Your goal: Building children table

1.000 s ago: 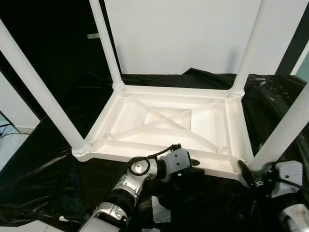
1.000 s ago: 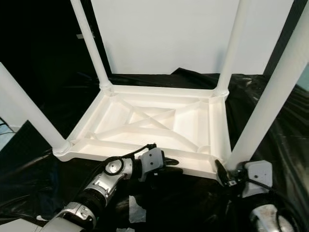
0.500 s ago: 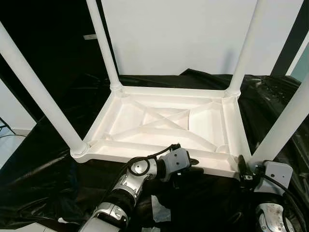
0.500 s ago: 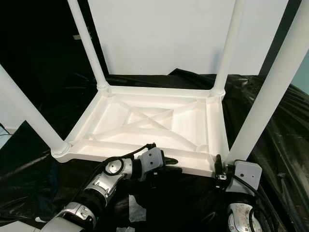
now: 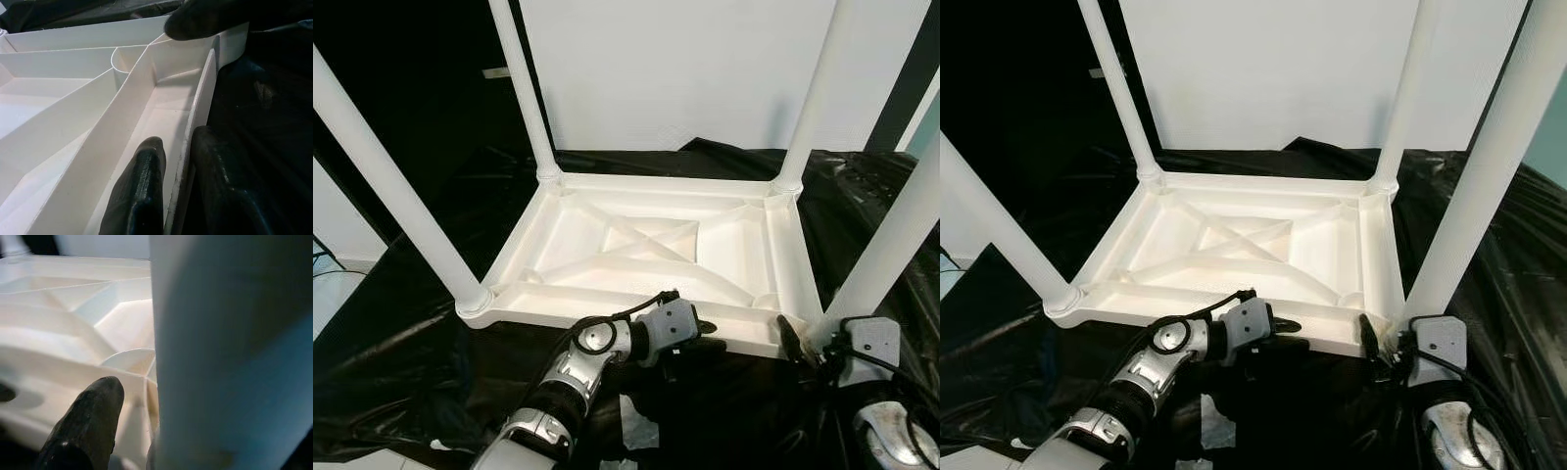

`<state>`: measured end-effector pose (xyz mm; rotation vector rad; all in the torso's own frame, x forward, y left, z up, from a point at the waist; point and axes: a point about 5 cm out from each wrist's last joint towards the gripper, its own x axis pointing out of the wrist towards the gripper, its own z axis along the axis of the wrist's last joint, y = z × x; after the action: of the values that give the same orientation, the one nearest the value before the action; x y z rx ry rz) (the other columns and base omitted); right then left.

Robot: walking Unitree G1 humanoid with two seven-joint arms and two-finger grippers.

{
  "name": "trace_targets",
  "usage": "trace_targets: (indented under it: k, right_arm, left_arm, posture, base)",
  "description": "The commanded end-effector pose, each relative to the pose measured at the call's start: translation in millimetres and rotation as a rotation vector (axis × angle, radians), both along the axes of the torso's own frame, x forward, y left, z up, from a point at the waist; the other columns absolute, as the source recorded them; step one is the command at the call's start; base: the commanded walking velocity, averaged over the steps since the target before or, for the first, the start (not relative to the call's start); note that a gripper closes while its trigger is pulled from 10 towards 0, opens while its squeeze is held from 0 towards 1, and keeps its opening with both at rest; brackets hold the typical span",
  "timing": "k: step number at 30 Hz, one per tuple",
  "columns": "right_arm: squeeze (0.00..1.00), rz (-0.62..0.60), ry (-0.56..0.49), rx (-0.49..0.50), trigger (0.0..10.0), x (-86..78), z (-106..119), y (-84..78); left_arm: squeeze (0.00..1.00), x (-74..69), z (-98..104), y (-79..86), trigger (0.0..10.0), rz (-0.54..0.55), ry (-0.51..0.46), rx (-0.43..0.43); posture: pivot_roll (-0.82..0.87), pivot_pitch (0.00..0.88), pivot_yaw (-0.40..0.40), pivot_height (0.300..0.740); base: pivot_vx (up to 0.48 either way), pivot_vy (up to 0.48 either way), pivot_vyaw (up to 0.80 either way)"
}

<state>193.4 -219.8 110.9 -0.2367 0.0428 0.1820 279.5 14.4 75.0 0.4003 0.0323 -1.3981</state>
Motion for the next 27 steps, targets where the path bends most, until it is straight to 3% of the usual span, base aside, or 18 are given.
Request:
trace_targets:
  k: [1, 2, 4, 5, 7, 8, 13, 20, 22, 23, 27]
  right_arm:
    - [0.00, 0.139, 0.009, 0.042, 10.0, 1.1, 2.1, 17.8]
    - [0.00, 0.196, 0.092, 0.051, 10.0, 0.7, -0.7, 12.7]
    - [0.00, 0.224, 0.125, 0.053, 10.0, -0.9, -1.7, 12.7]
    - [0.00, 0.246, 0.145, 0.050, 1.4, -2.3, -1.9, 12.3]
    - [0.00, 0.259, 0.152, 0.046, 1.4, -3.2, -1.6, 12.1]
    - [0.00, 0.275, 0.164, 0.041, 0.0, -4.1, -1.9, 10.6]
    - [0.00, 0.258, 0.190, 0.093, 0.0, -7.3, -5.7, 5.6]
    - [0.00, 0.137, 0.190, 0.167, 0.0, -13.5, -18.9, 15.9]
    - [0.00, -0.064, 0.077, 0.199, 0.0, -15.2, -20.2, 17.6]
    - [0.00, -0.064, 0.077, 0.199, 0.0, -15.2, -20.2, 17.6]
    - [0.00, -0.291, 0.016, 0.207, 0.0, -20.7, -27.0, 22.1]
  left_arm:
    - [0.00, -9.2, -32.9, 4.0, 10.0, 0.149, 0.087, 0.079]
    - [0.00, -9.1, -33.0, 4.3, 10.0, 0.150, 0.087, 0.079]
    - [0.00, -9.2, -33.3, 5.0, 10.0, 0.151, 0.087, 0.080]
    - [0.00, -9.2, -33.5, 5.8, 10.0, 0.152, 0.087, 0.081]
    - [0.00, -9.2, -33.7, 6.4, 10.0, 0.153, 0.087, 0.082]
    - [0.00, -9.2, -33.8, 6.6, 10.0, 0.154, 0.087, 0.082]
    - [0.00, -9.8, -34.1, 6.8, 10.0, 0.151, 0.088, 0.082]
    - [0.00, -10.0, -33.7, 5.6, 10.0, 0.146, 0.087, 0.081]
    - [0.00, -10.5, -33.8, 5.4, 10.0, 0.144, 0.088, 0.080]
    - [0.00, -10.5, -33.8, 5.4, 10.0, 0.144, 0.088, 0.080]
    - [0.00, -10.4, -34.0, 6.2, 10.0, 0.144, 0.089, 0.081]
  posture:
    - [-0.14, 0.000, 0.050, 0.740]
    - [-0.14, 0.000, 0.049, 0.740]
    - [-0.13, 0.000, 0.048, 0.740]
    - [-0.13, 0.000, 0.048, 0.740]
    - [-0.13, 0.000, 0.048, 0.740]
    - [-0.13, 0.000, 0.048, 0.740]
    - [-0.14, 0.000, 0.052, 0.740]
    - [-0.14, 0.000, 0.053, 0.740]
    - [-0.14, 0.000, 0.052, 0.740]
    - [-0.14, 0.000, 0.052, 0.740]
    - [-0.13, 0.000, 0.055, 0.740]
  base:
    - [0.000, 0.000, 0.00]
    - [0.000, 0.000, 0.00]
    - [0.000, 0.000, 0.00]
    - [0.000, 0.000, 0.00]
    - [0.000, 0.000, 0.00]
    - [0.000, 0.000, 0.00]
    - [0.000, 0.000, 0.00]
    - [0.000, 0.000, 0.00]
    - [0.000, 0.000, 0.00]
    - [0.000, 0.000, 0.00]
    - [0.000, 0.000, 0.00]
